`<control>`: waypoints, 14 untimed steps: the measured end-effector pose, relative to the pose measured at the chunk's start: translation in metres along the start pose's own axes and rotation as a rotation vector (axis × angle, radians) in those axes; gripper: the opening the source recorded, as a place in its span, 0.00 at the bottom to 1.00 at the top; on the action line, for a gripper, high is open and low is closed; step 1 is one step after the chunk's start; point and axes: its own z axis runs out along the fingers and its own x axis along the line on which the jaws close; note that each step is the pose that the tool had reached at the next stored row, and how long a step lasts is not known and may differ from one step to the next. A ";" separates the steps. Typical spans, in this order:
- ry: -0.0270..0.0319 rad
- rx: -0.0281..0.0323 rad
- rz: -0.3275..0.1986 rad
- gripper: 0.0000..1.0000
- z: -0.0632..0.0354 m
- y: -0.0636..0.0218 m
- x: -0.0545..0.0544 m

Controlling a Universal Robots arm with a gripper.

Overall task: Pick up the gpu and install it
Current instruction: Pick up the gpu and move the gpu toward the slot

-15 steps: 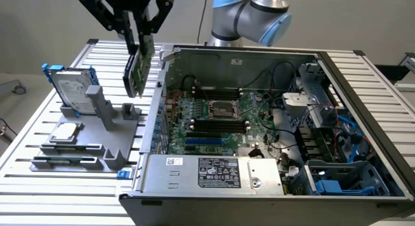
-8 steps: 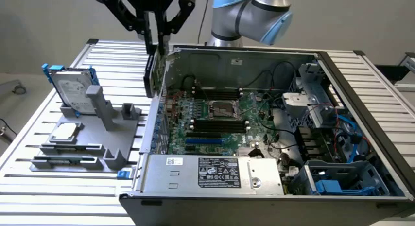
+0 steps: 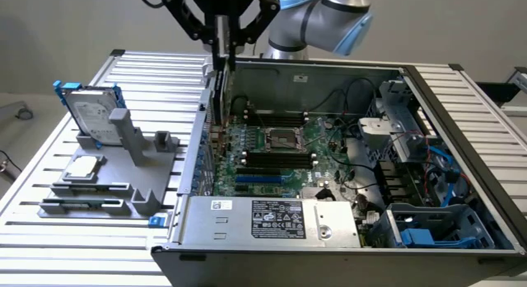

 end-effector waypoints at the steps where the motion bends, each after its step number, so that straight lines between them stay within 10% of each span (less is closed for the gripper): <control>1: 0.0005 0.0000 0.000 0.26 0.0001 0.0001 -0.005; 14: 0.0104 0.0014 0.000 0.26 0.0157 0.0003 -0.064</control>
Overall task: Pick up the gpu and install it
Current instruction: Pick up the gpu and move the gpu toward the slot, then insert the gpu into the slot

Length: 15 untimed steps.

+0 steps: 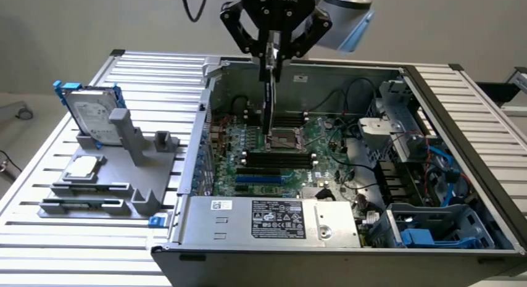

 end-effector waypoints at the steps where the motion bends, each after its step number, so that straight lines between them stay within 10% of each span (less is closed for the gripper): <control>1: 0.0006 0.0002 0.000 0.26 0.0014 0.0001 -0.005; 8: 0.0054 0.0006 0.000 0.26 0.0118 0.0010 -0.035; 15: 0.0112 0.0006 0.000 0.26 0.0119 0.0010 -0.036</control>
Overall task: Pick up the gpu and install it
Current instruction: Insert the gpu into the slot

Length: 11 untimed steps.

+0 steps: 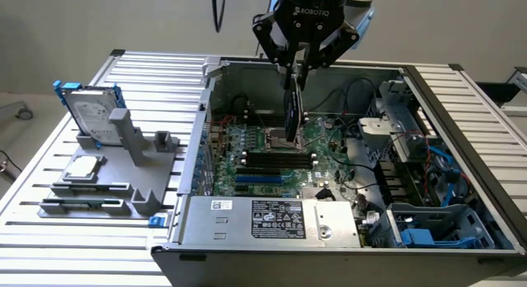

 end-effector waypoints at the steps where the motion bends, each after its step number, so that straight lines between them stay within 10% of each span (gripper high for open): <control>1: 0.0000 0.0000 0.000 0.26 0.0000 0.0000 0.000; 11: -0.0065 -0.0016 -0.029 0.26 0.0011 0.0001 0.000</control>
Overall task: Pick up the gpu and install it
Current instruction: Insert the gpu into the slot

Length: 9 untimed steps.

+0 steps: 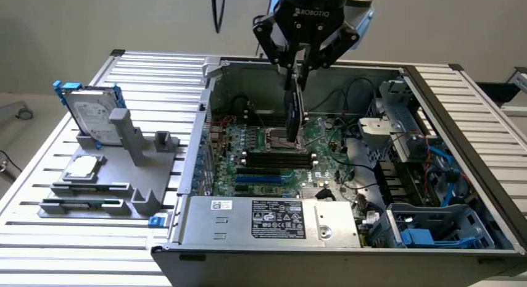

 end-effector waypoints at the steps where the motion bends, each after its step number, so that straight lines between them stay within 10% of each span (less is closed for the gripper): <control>1: -0.0013 0.0002 -0.016 0.26 0.0000 0.0000 0.000; 9: -0.0022 0.0050 -0.153 0.26 -0.0032 0.0000 0.000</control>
